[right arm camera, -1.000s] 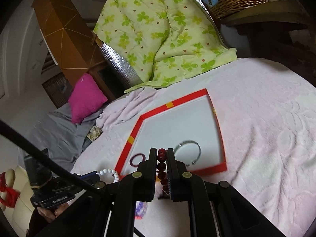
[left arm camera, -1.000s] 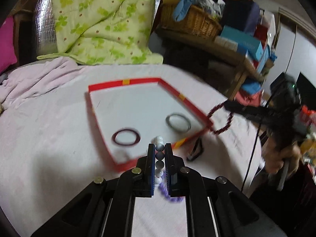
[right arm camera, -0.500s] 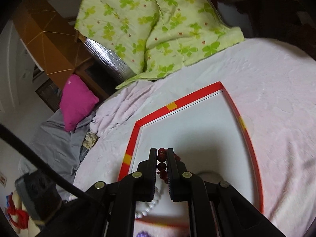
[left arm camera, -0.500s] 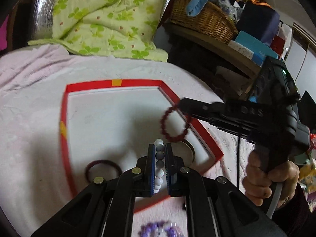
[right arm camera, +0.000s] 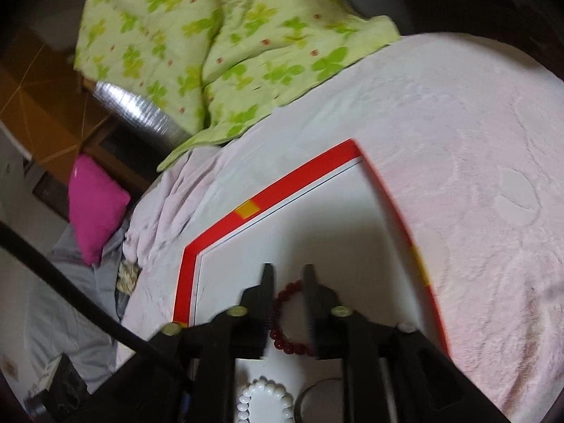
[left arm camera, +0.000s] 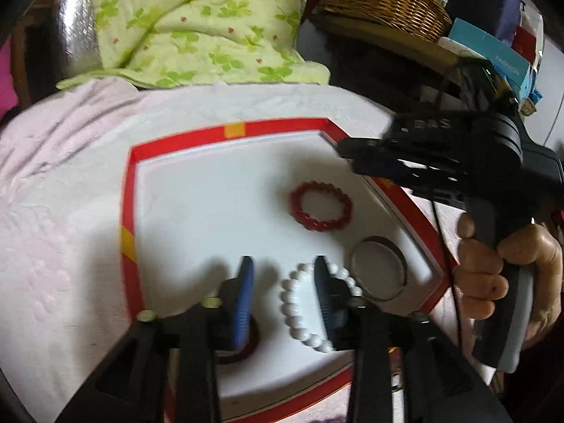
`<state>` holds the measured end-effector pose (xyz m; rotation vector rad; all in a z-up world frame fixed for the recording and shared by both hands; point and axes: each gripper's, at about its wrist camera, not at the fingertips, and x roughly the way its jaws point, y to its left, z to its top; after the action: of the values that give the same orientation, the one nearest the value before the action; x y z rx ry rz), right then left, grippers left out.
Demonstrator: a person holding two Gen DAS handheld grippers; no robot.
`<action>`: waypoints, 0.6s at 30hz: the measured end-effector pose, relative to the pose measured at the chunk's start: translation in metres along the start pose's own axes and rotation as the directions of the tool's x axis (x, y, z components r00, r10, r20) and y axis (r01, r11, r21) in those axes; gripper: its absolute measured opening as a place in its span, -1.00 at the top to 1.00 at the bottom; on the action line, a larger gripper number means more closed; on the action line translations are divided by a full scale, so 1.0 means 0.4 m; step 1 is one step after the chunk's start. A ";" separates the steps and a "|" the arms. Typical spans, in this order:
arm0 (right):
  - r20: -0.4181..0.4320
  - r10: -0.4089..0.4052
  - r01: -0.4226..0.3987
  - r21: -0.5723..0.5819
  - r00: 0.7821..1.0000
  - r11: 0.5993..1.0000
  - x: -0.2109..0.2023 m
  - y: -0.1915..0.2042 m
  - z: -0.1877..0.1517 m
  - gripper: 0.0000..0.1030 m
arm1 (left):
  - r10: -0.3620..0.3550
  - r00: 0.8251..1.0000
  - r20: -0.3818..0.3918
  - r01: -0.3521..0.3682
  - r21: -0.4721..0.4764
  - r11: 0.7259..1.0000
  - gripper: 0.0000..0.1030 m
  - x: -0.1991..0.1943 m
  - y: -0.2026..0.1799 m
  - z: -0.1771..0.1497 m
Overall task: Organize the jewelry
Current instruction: 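Lower the pearl and red bead bracelets into the tray and open both tools, then raise both open tools away from the tray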
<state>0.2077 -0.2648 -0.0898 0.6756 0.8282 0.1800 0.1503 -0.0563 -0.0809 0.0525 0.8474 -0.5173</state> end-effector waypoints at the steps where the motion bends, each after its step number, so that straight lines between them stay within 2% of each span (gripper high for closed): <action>1: 0.010 0.002 -0.002 0.006 1.000 1.000 -0.008 -0.005 0.001 0.45 | 0.011 1.000 0.004 -0.011 -0.006 1.000 0.22 -0.008 0.005 -0.001; 4: 0.022 -0.016 0.017 -0.036 1.000 0.999 -0.041 0.000 -0.007 0.45 | 0.051 0.999 0.010 -0.050 -0.029 0.998 0.17 -0.022 0.021 -0.002; 6: 0.031 -0.035 0.037 -0.069 0.999 0.997 -0.067 0.005 -0.016 0.45 | 0.114 0.993 0.018 -0.113 -0.031 0.993 0.08 -0.035 0.030 -0.005; 9: 0.039 -0.051 0.055 -0.112 0.998 0.992 -0.112 0.007 -0.036 0.45 | 0.224 0.974 0.045 -0.223 -0.023 0.975 -0.11 -0.065 0.039 -0.019; 13: 0.053 -0.081 0.088 -0.130 0.995 0.988 -0.174 -0.013 -0.054 0.45 | 0.282 0.958 0.062 -0.279 -0.047 0.959 -0.16 -0.111 0.054 -0.046; 18: 0.079 -0.074 0.082 -0.094 0.994 0.992 -0.255 -0.051 -0.075 0.45 | 0.285 0.956 0.068 -0.281 -0.065 0.958 -0.17 -0.164 0.058 -0.094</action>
<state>0.1149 -0.3070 -0.0537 0.5546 0.7673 0.1225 0.0988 0.0006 -0.0621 0.1018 0.7624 -0.2251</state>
